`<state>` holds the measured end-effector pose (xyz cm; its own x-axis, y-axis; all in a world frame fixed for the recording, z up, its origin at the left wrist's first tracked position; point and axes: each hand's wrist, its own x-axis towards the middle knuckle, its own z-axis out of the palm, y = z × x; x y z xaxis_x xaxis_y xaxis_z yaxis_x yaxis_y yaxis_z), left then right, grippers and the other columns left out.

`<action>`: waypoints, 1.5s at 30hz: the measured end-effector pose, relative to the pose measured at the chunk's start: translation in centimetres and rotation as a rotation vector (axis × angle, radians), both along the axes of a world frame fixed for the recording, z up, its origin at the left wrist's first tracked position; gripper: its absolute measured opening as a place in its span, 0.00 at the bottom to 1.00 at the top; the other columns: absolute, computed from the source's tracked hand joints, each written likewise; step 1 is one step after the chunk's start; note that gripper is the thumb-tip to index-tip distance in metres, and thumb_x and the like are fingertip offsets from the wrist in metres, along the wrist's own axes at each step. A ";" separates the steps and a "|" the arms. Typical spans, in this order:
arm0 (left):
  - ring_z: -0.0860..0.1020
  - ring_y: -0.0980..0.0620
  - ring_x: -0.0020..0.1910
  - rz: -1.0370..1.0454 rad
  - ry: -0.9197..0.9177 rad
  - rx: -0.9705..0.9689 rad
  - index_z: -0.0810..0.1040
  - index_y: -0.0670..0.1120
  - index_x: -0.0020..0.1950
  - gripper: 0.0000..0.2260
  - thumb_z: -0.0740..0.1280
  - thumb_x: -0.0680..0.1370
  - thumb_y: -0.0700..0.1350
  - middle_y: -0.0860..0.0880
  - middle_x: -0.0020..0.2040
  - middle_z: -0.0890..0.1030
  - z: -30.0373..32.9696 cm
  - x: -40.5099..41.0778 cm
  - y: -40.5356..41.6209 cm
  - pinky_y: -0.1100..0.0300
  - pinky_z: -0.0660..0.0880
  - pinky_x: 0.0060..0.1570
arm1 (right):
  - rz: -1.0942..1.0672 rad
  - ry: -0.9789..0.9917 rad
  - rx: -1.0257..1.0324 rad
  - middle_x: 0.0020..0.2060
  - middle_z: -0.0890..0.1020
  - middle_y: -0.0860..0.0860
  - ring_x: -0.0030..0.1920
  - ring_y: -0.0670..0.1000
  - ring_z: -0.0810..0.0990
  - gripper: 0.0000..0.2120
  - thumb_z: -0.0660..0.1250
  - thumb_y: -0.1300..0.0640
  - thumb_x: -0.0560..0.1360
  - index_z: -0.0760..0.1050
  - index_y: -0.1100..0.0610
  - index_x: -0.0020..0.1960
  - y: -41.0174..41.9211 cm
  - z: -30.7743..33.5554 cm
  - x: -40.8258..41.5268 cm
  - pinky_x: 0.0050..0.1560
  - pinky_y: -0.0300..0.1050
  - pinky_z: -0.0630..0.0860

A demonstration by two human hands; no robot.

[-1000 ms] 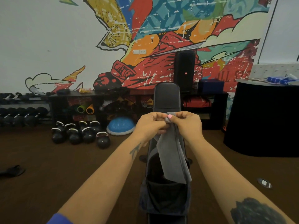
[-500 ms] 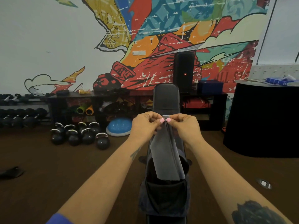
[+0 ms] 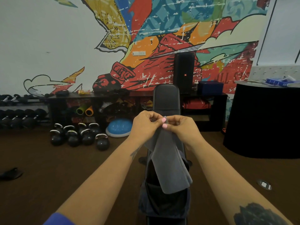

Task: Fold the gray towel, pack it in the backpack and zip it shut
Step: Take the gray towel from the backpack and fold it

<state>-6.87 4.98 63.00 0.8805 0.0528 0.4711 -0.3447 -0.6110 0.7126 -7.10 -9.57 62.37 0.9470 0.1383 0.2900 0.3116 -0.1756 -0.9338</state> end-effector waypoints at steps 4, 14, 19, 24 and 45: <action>0.78 0.53 0.48 -0.025 -0.029 0.096 0.78 0.60 0.37 0.10 0.66 0.68 0.64 0.51 0.47 0.80 -0.3 0.6 0.8 0.52 0.77 0.49 | -0.066 -0.001 0.080 0.42 0.83 0.49 0.49 0.45 0.81 0.06 0.69 0.62 0.74 0.81 0.53 0.46 -0.1 0.1 0.2 0.45 0.34 0.75; 0.58 0.50 0.72 0.050 0.161 0.597 0.83 0.54 0.50 0.19 0.63 0.72 0.66 0.57 0.72 0.67 -1.3 0.0 4.0 0.46 0.55 0.66 | -0.139 0.075 0.176 0.43 0.83 0.52 0.48 0.51 0.80 0.06 0.66 0.62 0.76 0.79 0.54 0.43 -1.8 0.1 1.7 0.46 0.42 0.76; 0.76 0.54 0.45 -0.098 0.130 0.238 0.78 0.43 0.40 0.16 0.68 0.73 0.56 0.44 0.46 0.82 0.8 0.0 4.0 0.57 0.72 0.48 | -0.188 0.114 0.088 0.40 0.81 0.51 0.46 0.51 0.78 0.06 0.67 0.62 0.76 0.78 0.55 0.41 -2.0 -1.1 1.9 0.47 0.42 0.75; 0.77 0.49 0.43 -0.153 0.166 0.038 0.71 0.48 0.40 0.09 0.71 0.73 0.48 0.49 0.42 0.77 1.2 0.2 3.7 0.52 0.77 0.46 | -0.140 0.105 0.059 0.42 0.80 0.50 0.48 0.50 0.78 0.03 0.65 0.61 0.77 0.77 0.58 0.47 -1.8 -0.5 1.6 0.50 0.41 0.74; 0.79 0.53 0.51 -0.223 0.072 -0.150 0.74 0.46 0.63 0.21 0.73 0.71 0.40 0.50 0.53 0.80 -0.1 0.7 3.5 0.64 0.77 0.52 | 0.178 -0.306 -0.773 0.47 0.75 0.43 0.52 0.44 0.74 0.09 0.72 0.61 0.70 0.83 0.48 0.38 0.6 4.8 0.4 0.55 0.41 0.72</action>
<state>-6.20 8.52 62.86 0.9092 -0.0818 0.4083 -0.4038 -0.4120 0.8168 -6.72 -8.97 67.15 0.7873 0.5427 0.2926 0.6147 -0.6537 -0.4414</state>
